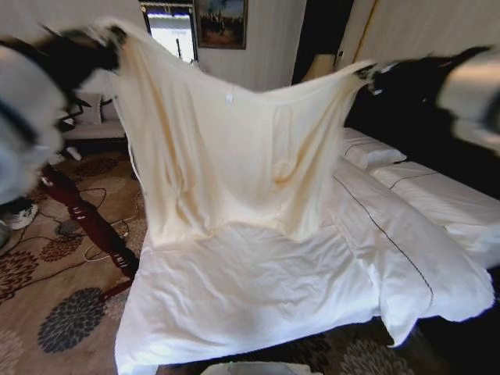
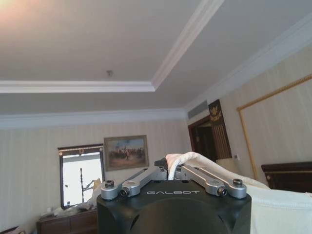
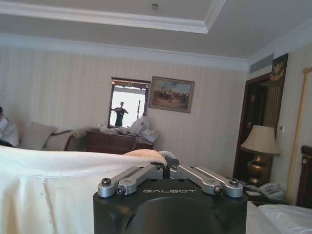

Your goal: Pick up the clothes from the bed and hang them on the clothes hanger.

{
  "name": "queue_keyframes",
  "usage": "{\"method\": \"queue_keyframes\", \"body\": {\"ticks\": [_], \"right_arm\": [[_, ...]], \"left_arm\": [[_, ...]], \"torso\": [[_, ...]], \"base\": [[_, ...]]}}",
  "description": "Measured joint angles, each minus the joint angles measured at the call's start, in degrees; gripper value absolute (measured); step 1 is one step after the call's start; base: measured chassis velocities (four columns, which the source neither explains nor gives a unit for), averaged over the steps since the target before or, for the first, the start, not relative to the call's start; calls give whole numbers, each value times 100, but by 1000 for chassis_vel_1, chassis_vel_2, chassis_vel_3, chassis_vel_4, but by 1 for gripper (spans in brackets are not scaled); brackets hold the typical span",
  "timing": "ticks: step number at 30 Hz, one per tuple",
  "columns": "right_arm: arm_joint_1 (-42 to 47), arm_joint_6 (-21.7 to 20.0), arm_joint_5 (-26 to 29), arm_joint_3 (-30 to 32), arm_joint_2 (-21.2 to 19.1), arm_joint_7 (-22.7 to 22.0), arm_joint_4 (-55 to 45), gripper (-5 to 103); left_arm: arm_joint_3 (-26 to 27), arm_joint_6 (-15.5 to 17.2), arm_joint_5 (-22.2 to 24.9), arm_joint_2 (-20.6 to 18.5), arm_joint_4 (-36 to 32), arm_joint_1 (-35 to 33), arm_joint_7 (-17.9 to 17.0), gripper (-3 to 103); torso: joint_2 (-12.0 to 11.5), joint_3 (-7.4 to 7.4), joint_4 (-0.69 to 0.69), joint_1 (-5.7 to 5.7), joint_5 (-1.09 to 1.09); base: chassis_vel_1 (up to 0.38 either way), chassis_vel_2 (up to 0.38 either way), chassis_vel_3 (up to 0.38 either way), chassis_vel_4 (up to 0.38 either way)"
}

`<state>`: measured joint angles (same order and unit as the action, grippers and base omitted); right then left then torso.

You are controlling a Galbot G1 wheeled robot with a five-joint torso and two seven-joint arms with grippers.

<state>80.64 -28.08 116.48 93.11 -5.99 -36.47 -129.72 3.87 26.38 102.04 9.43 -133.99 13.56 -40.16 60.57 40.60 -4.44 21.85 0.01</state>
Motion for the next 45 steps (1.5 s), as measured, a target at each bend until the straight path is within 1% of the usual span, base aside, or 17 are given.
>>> {"method": "queue_keyframes", "body": {"ticks": [3,8,11,13,14,16,17,21,22,24,26,27,28,29,32,40,45], "right_arm": [[-224,-157,369,13,152,-281,-208,1],[-32,-270,351,9,274,-487,-419,1],[573,-407,-163,-235,580,-495,-628,1],[766,-422,-334,-295,634,-467,-658,1],[1036,-431,-624,-472,705,-407,-688,1],[1200,-383,-1420,-1378,885,-130,-642,1],[1200,-383,-1420,-1378,885,-130,-642,1],[923,-210,-2773,-3000,1244,439,-247,1],[923,-210,-2773,-3000,1244,439,-247,1],[628,-49,-3463,-3985,1506,925,113,1],[120,118,-3999,-5123,1884,1244,480,1],[-466,193,-4157,-6097,2321,1306,759,1],[-466,193,-4157,-6097,2321,1306,759,1],[-1095,233,-4195,-6860,2731,1288,985,1],[-2337,259,-4228,-8093,3515,1178,1497,1],[-3849,382,-4491,-9312,4383,1252,2422,1],[-4609,396,-4691,-9946,5098,1202,2978,1]], "left_arm": [[16,23,291,-44,-112,200,-73,1],[46,66,341,154,-350,-32,-365,1],[60,45,-209,692,-584,-1282,-903,1],[25,10,-403,821,-596,-1656,-986,1],[-29,-5,-698,1047,-586,-2202,-1073,1],[-115,4,-1416,1562,-363,-3319,-1120,1],[-115,4,-1416,1562,-363,-3319,-1120,1],[-273,114,-2430,2389,293,-4373,-1001,1],[-273,114,-2430,2389,293,-4373,-1001,1],[-326,177,-2915,2809,690,-4742,-911,1],[-349,185,-3235,3072,925,-4981,-845,1],[-354,189,-3464,3249,1038,-5178,-798,1],[-354,189,-3464,3249,1038,-5178,-798,1],[-354,188,-3695,3388,1112,-5359,-744,1],[-318,169,-4089,3568,1244,-5716,-638,1],[-79,-49,-4694,3723,1623,-6195,-353,1],[-60,-240,-4990,4001,2118,-6077,-165,1]], "torso": [[-1,1,0,1,-2],[-2,2,0,3,-1],[-3,3,-2,4,2],[-3,3,-6,4,0],[-4,4,-3,4,-1],[-4,4,0,6,1],[-4,4,0,6,1],[-4,4,0,5,-4],[-4,4,0,5,-4],[-4,4,-2,5,-3],[-4,3,-2,5,-3],[-4,4,-6,5,5],[-4,4,-6,5,5],[-4,3,-8,4,7],[-4,3,2,3,2],[-4,3,0,3,-3],[-4,3,3,3,-4]], "base": [[0,0,0,0],[0,0,0,0],[0,0,0,0],[0,0,0,0],[0,0,0,0],[0,0,0,0],[0,0,0,0],[0,0,0,0],[0,0,0,0],[0,0,0,0],[0,0,0,0],[0,0,0,0],[0,0,0,0],[0,0,0,0],[0,0,0,0],[0,0,0,0],[0,0,0,0]]}}
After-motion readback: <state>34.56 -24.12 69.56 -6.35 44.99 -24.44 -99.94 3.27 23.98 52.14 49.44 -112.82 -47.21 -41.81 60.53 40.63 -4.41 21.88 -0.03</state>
